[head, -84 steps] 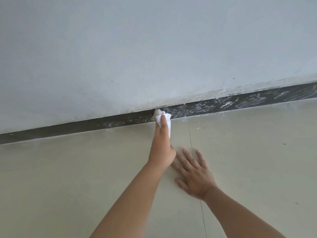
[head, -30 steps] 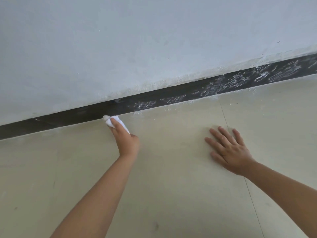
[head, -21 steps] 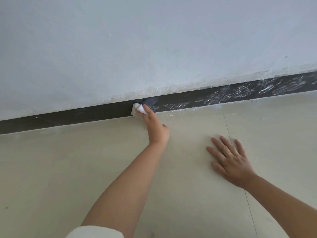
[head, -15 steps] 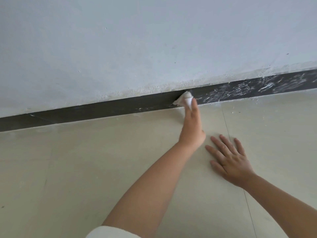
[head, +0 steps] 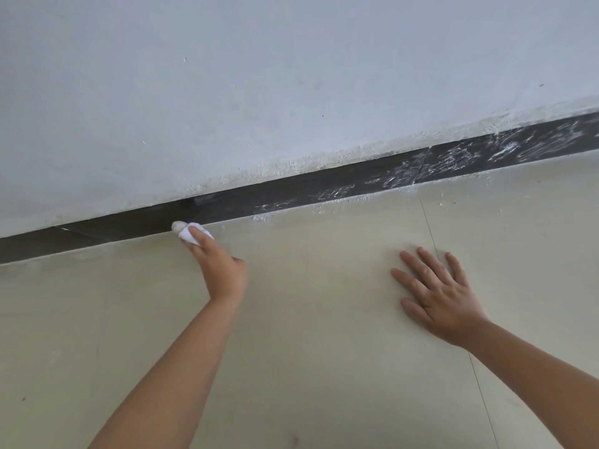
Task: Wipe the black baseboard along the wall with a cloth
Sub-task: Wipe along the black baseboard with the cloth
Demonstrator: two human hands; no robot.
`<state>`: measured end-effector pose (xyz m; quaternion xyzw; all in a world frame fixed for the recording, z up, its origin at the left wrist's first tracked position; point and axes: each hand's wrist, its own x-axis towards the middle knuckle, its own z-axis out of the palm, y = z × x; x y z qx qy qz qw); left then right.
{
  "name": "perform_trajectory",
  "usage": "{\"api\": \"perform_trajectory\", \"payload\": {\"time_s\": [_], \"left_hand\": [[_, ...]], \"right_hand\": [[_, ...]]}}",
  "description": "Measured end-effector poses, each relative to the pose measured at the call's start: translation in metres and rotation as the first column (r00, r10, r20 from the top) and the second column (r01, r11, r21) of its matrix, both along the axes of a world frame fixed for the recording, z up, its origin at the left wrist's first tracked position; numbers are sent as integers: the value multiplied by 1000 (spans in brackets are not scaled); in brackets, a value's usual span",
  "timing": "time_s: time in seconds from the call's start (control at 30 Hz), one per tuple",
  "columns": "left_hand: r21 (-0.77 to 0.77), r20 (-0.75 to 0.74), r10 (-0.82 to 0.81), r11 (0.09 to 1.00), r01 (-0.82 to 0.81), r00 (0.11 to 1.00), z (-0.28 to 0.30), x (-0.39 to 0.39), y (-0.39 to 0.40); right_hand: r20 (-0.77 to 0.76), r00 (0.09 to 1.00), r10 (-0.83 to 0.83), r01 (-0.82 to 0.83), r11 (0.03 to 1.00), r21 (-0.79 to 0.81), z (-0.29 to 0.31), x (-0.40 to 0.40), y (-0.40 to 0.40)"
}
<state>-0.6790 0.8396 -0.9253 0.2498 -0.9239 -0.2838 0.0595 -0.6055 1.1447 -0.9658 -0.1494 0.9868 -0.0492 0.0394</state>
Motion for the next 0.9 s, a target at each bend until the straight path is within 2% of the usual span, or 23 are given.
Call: {"api": "perform_trajectory", "payload": {"time_s": [0.07,0.2,0.33,0.43,0.63,0.73,0.8,0.83,0.9], "left_hand": [[15,22,35,999,-35,999,0,-12,-10],[85,56,-99,992,94,994,-6,-30,3],[162,93,-84,984,68,992,-7,-34,33],[199,119,-223,960,197,967,-7,-27,59],[300,222,-459,872,387,860,4,-26,111],[333,182,-603,781,528,777,9,-21,128],[367,104,-681,704,609,725,12,-13,138],[382,71,-690,686,620,720,12,-9,142],[366,47,-645,722,588,763,11,-2,141]], "right_hand": [[-2,1000,3,-3,1000,-17,-1,1,-1],[-4,1000,7,-7,999,-42,0,1,-1],[-5,1000,-1,1,998,-68,-2,1,-1],[-12,1000,2,-3,997,-82,-5,1,-1],[-3,1000,0,-1,995,-99,-7,0,-2],[-20,1000,-5,2,990,-140,-8,1,-2],[-39,999,-7,1,989,-147,-10,2,-1],[-44,999,-8,1,989,-148,-10,3,-1],[-57,998,-8,1,991,-133,-10,3,-1]]}}
